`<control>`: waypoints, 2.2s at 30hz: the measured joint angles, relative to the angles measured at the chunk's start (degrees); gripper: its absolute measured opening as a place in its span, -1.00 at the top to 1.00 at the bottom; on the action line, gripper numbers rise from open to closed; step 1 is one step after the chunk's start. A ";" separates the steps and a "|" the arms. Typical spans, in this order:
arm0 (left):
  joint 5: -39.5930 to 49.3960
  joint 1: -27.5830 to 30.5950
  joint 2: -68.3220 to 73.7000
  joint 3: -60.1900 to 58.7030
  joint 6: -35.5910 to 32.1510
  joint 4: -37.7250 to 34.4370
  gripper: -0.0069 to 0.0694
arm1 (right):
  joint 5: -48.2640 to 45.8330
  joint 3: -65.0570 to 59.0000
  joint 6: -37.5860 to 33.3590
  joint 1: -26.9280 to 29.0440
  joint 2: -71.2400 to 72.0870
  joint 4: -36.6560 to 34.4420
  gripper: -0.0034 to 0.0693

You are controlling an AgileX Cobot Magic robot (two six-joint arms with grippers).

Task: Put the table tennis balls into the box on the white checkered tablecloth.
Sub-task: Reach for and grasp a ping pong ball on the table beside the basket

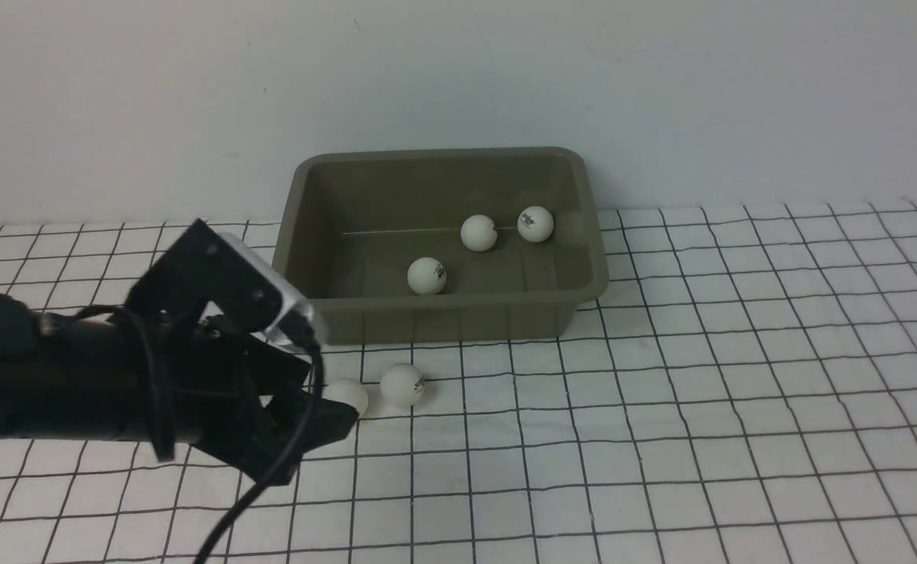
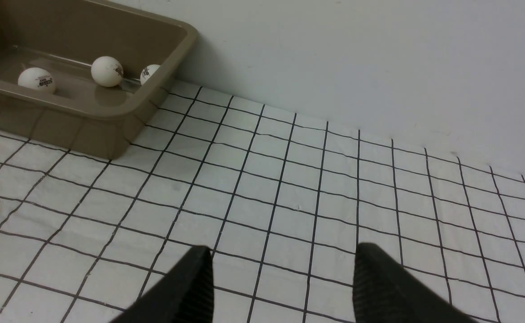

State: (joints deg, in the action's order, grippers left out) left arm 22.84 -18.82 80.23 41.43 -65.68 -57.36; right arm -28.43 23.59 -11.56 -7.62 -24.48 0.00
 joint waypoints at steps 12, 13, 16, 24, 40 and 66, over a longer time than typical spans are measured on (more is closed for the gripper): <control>-7.82 -4.30 8.97 4.54 2.47 -2.04 -0.36 | 0.00 0.00 0.00 0.00 0.00 0.00 -0.17; -7.94 -4.45 9.66 5.07 2.52 -2.16 -0.36 | 0.00 0.00 0.00 0.00 0.00 0.00 -0.17; -7.94 -4.57 11.20 6.18 2.54 -2.35 -0.36 | 0.00 0.00 0.00 0.00 0.00 0.00 -0.17; -7.99 -4.69 14.92 8.57 1.42 -2.49 -0.36 | 0.00 0.00 0.00 0.00 0.00 0.00 -0.17; -11.15 -4.69 20.30 10.14 -0.38 -2.90 -0.40 | 0.00 0.00 0.00 0.00 0.00 0.00 -0.16; -14.62 -4.69 24.55 12.62 -5.15 -3.54 -0.61 | 0.00 0.00 0.00 0.00 0.00 0.00 -0.16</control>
State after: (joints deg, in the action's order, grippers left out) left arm 8.22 -23.50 104.78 54.05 -70.84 -60.90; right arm -28.43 23.59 -11.56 -7.62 -24.48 0.00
